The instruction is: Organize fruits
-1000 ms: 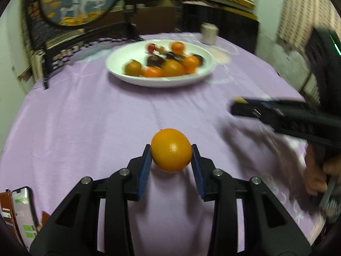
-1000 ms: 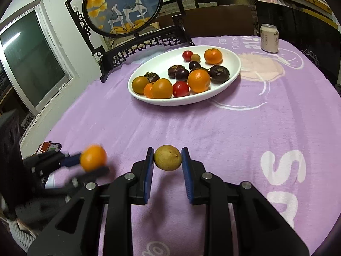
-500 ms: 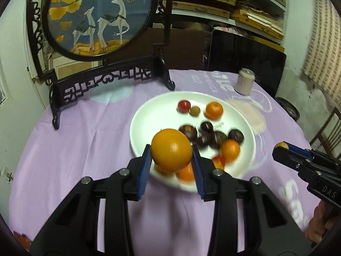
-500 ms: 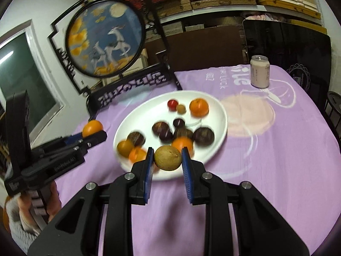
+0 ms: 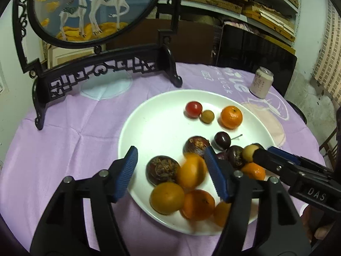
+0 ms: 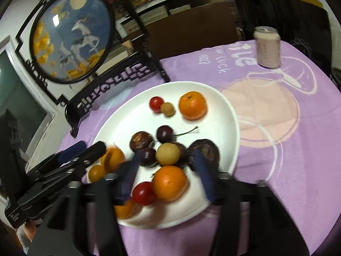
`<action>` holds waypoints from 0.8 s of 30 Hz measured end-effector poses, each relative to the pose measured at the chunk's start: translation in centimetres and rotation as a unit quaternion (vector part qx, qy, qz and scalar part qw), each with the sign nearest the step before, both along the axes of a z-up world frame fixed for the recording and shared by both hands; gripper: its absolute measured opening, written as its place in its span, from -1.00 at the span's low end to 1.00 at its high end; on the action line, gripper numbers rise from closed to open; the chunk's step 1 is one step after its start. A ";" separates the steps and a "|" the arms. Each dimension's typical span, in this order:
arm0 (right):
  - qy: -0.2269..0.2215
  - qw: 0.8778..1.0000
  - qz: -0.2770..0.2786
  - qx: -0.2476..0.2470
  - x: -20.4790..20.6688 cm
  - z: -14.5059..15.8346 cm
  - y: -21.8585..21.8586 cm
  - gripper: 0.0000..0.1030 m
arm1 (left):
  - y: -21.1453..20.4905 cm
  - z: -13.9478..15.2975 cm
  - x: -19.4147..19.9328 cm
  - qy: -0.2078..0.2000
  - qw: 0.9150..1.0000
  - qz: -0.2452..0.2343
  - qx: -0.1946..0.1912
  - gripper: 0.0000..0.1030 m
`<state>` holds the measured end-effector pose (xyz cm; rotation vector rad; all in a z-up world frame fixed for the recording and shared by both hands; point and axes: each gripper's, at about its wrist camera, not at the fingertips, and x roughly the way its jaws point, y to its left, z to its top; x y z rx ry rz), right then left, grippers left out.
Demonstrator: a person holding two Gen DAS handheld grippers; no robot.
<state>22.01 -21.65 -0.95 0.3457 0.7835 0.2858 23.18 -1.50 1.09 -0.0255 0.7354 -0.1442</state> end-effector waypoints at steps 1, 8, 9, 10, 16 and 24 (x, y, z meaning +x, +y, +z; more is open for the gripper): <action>0.001 1.000 0.001 0.001 0.0 0.0 -0.1 0.10 | 0.0 0.2 -0.1 -0.001 1.000 0.000 0.000 0.30; -0.010 1.000 0.004 -0.010 -2.0 1.1 0.0 0.10 | 0.9 0.8 -1.7 -0.006 1.000 0.017 -0.005 0.47; -0.011 1.000 0.004 -0.013 -2.4 1.2 0.1 0.10 | 0.9 0.8 -2.2 -0.007 1.000 0.017 -0.004 0.47; -0.013 1.000 0.005 -0.017 -3.1 1.4 0.2 0.10 | 1.0 0.8 -3.0 -0.010 1.000 0.017 0.000 0.48; -0.026 0.998 0.012 -0.054 -7.4 1.2 1.1 0.12 | 1.4 0.2 -7.0 -0.019 0.999 0.024 0.011 0.53; -0.035 0.996 0.016 -0.084 -12.8 0.2 1.4 0.20 | 1.5 0.3 -12.6 -0.042 0.998 0.037 0.028 0.75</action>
